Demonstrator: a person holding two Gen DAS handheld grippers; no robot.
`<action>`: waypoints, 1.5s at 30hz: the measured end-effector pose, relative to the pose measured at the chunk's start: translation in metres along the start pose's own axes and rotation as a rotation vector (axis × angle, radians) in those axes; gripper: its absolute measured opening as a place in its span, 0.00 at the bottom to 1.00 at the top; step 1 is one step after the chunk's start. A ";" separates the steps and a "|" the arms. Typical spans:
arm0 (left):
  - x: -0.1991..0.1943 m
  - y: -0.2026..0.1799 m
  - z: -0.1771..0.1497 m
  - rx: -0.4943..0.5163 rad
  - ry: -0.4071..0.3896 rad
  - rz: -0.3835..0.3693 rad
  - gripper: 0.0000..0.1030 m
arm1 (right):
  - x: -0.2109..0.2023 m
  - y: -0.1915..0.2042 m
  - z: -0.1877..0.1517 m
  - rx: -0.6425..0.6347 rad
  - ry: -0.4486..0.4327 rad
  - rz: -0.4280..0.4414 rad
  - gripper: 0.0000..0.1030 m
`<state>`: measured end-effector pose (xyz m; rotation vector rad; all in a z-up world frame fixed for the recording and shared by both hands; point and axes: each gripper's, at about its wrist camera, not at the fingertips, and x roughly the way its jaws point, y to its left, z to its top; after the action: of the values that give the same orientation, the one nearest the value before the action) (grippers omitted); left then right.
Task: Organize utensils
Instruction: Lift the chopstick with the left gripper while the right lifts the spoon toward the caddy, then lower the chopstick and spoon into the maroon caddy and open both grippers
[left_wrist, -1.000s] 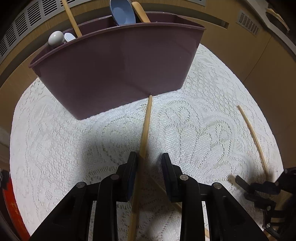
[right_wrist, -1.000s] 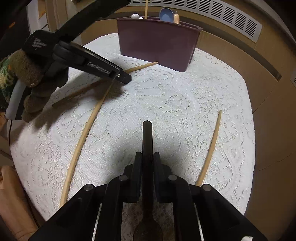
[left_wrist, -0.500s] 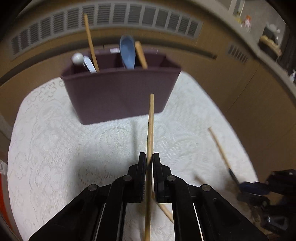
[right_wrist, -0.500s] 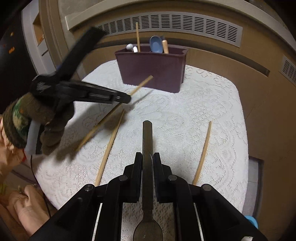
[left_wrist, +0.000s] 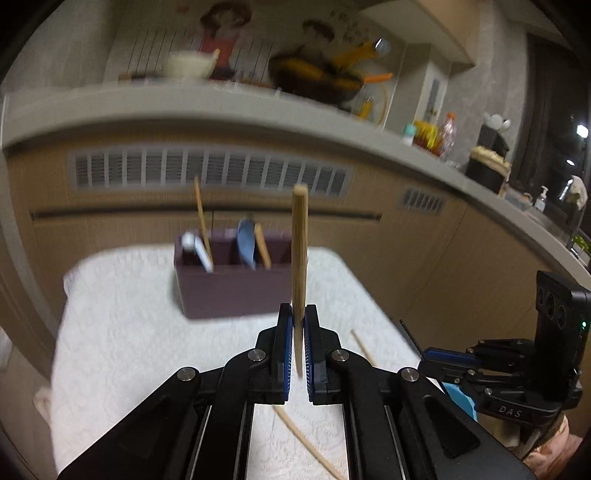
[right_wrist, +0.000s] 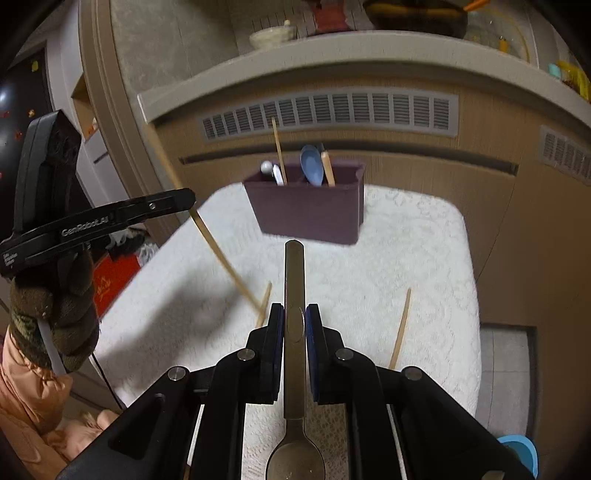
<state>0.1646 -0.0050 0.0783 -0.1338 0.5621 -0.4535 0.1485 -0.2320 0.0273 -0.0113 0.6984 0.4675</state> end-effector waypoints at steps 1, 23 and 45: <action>-0.007 -0.002 0.007 0.011 -0.022 0.001 0.06 | -0.006 0.002 0.007 -0.009 -0.026 -0.006 0.11; -0.025 0.009 0.157 0.114 -0.316 0.098 0.06 | -0.024 0.016 0.200 -0.053 -0.448 -0.061 0.11; 0.159 0.144 0.125 -0.051 -0.058 0.048 0.06 | 0.207 -0.021 0.215 0.031 -0.320 -0.134 0.11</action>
<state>0.4060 0.0521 0.0717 -0.1816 0.5190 -0.3874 0.4281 -0.1304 0.0607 0.0446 0.3871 0.3200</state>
